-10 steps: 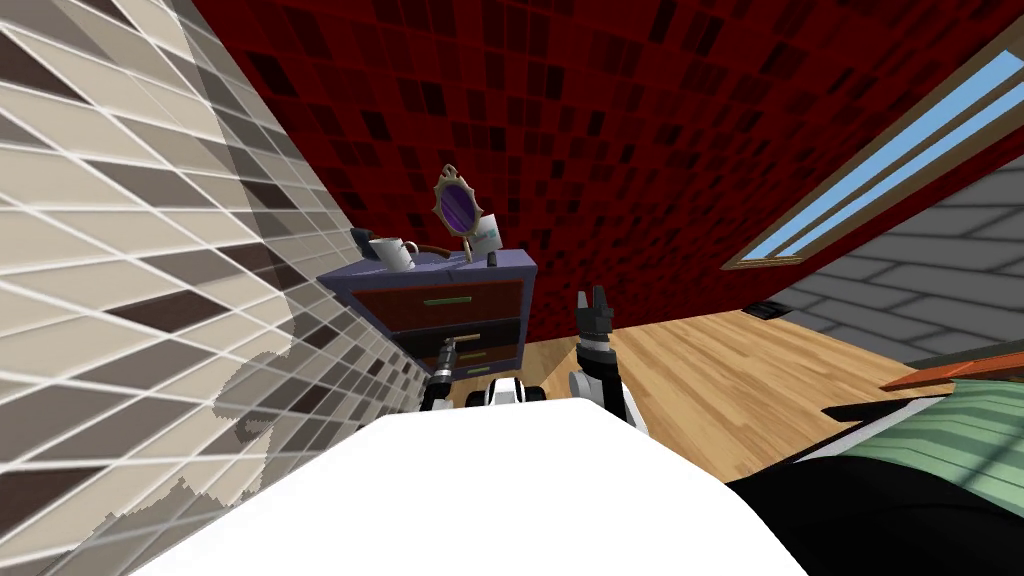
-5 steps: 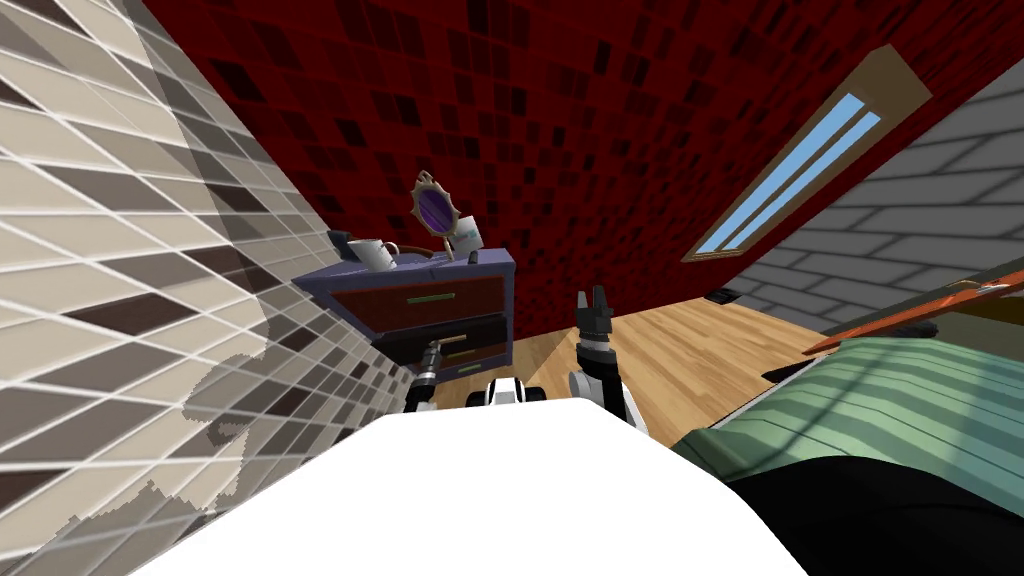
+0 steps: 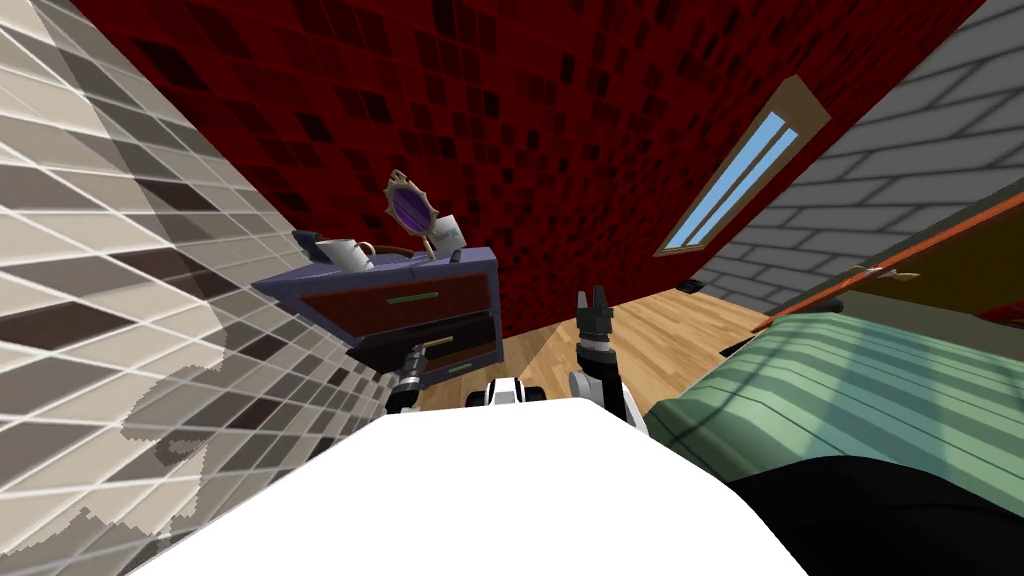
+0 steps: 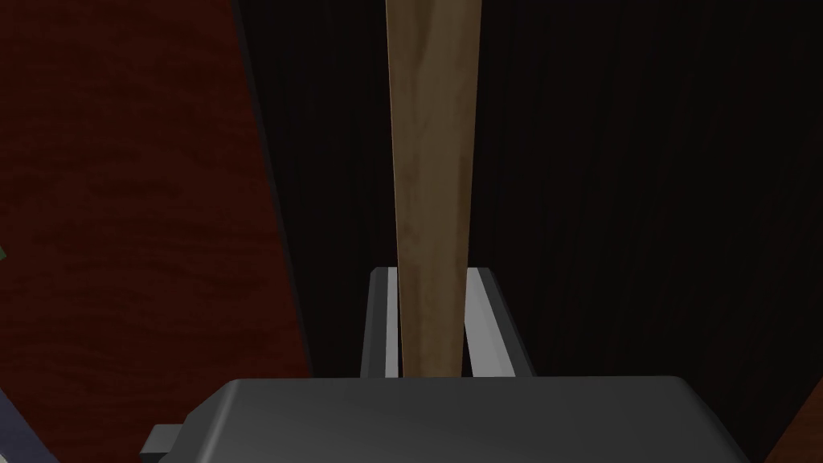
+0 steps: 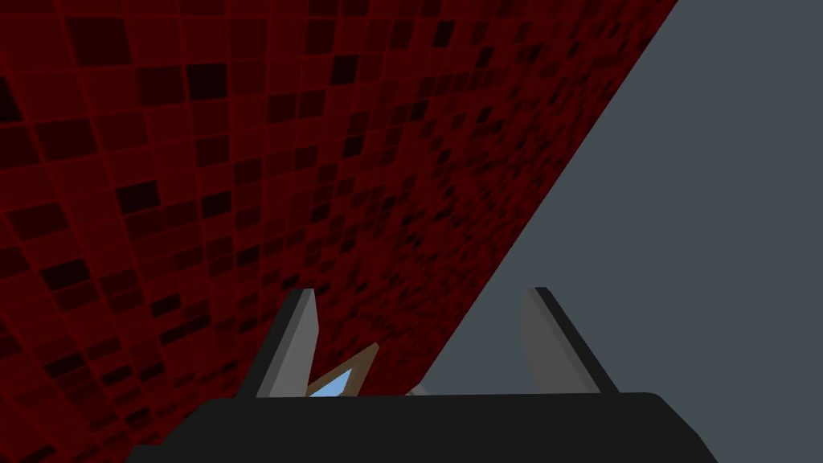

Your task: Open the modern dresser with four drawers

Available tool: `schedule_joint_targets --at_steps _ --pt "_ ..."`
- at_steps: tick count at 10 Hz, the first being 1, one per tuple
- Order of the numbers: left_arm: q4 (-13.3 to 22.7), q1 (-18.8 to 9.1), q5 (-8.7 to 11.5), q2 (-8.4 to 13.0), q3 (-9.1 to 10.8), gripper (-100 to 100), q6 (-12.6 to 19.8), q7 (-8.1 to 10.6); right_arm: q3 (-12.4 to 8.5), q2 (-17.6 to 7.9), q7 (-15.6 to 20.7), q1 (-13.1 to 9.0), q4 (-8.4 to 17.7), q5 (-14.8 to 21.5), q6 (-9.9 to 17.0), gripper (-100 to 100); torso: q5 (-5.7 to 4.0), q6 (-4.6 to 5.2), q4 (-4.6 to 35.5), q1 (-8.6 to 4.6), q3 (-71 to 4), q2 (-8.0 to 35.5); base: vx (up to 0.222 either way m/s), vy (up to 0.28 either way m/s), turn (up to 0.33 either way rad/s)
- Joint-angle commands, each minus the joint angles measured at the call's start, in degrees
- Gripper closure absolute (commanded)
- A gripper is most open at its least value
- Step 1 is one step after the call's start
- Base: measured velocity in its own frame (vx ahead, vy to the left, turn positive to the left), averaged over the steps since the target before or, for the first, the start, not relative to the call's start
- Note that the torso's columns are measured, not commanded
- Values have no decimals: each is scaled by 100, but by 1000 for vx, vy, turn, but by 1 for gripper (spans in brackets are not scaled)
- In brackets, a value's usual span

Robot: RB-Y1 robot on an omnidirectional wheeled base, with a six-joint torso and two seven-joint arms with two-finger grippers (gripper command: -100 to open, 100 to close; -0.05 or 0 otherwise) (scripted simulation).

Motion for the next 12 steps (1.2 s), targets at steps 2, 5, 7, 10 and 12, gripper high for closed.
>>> schedule_joint_targets --at_steps 2,5,7,10,12 --pt "252 -122 -239 151 456 100 -134 316 0 0 0 0 0 0 0 0 -8 3 8 -28 13 22 -31 -58 -52" --pt "638 -280 -703 432 1014 100 -330 865 0 0 0 -1 0 0 0 0 -11 4 11 -31 17 29 -63 -87 -174" --pt "839 -359 -936 572 1395 100 -428 1123 1 1 0 -1 0 0 0 0 -9 18 9 -43 12 19 -59 -97 -160" --pt "1035 -438 -1168 713 1963 100 -526 1553 1 0 0 -1 0 0 0 0 -24 42 20 -75 13 23 -51 -97 -150" --pt "1188 -427 -1151 728 1971 100 -539 1508 -1 0 0 1 0 0 0 0 -42 29 29 -73 10 26 -15 -37 15"
